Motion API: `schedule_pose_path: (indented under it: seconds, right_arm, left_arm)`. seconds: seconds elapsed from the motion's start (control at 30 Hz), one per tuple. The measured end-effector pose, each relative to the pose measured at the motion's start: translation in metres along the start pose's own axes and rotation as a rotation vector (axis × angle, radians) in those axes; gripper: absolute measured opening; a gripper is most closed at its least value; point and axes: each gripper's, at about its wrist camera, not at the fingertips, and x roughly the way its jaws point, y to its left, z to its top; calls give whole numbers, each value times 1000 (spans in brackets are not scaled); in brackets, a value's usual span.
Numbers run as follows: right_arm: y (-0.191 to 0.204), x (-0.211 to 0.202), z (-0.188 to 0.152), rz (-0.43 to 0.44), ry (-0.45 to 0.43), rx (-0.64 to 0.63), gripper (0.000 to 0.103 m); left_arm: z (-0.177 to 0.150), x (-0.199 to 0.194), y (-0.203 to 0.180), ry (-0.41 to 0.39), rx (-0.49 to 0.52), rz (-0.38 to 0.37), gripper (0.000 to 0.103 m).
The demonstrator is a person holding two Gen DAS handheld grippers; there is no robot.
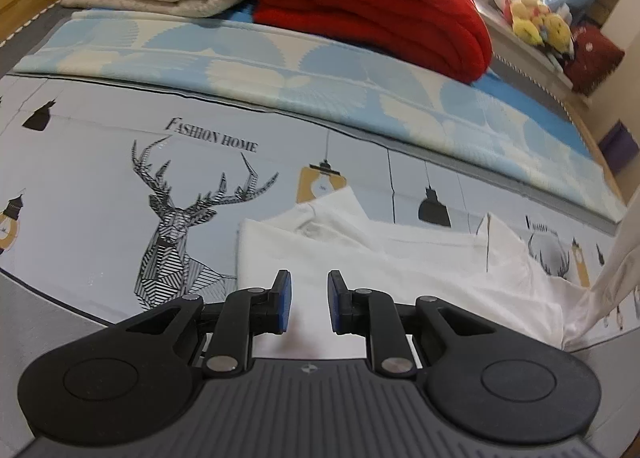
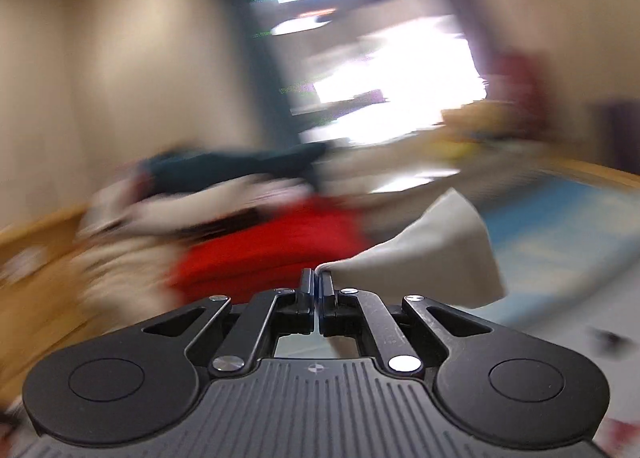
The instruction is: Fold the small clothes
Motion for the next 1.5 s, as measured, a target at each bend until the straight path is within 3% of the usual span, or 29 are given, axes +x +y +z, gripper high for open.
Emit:
schedule_pose_path:
  seconds: [0.1,0.13,0.2,0.27,0.37,0.47,0.57,0.67,0.73,0.83,1.07,1.23,1.3,1.37,1.4,1.43,1.5]
  right_arm:
    - [92,25,-30,245,139,-44,8]
    - [119,34,-47,311,218,-34,26]
    - [159,51,-89,396,424,-25,46]
    - [179,54,-123,371,570,-103,44]
    - [172,45,-137,281,695,-221,44]
    - [129,34,-116,100,699,-228,46]
    - [71,23,-96,-97,653,-131,46]
    - [20,15,-96,-211,634,31,47]
    - [6,19,-106,-261,680,5,47]
    - [11,31,-127,-223,740,-88,46]
    - [36,49,-170,-226,872,-352,47]
    - [36,57,-178,-230,867,-394,47]
    - [36,57,-179,-230,859,-402,46]
    - [37,56,-178,-218,854,-406,37]
    - [36,56,-178,-211,852,-404,29]
    - [36,55,-176,-207,847,-404,19]
    - [36,52,-172,-186,836,-397,11]
  left_arm:
    - [4,-7,9,-14,-31,-11,20]
    - [5,-9,12,-17,-45,-14,20]
    - [6,-11,18,-21,-65,-18,20]
    - [6,-14,22,-22,-77,-21,20]
    - [5,-19,27,-27,-78,-28,20]
    - [4,-21,30,-30,-74,-23,20]
    - [1,-17,31,-20,-72,-8,20]
    - [-3,-8,29,3,-71,-12,20]
    - [-7,2,25,29,-70,-22,20]
    - [-15,23,21,82,-66,-15,20]
    - [-30,66,17,174,-71,33,24]
    - [-34,80,10,202,-60,74,40]
    - [-36,85,10,211,-55,94,41]
    - [-38,90,12,220,-59,103,41]
    - [-39,94,13,225,-61,104,40]
    - [-40,96,13,231,-59,101,32]
    - [-42,96,14,229,-50,85,8]
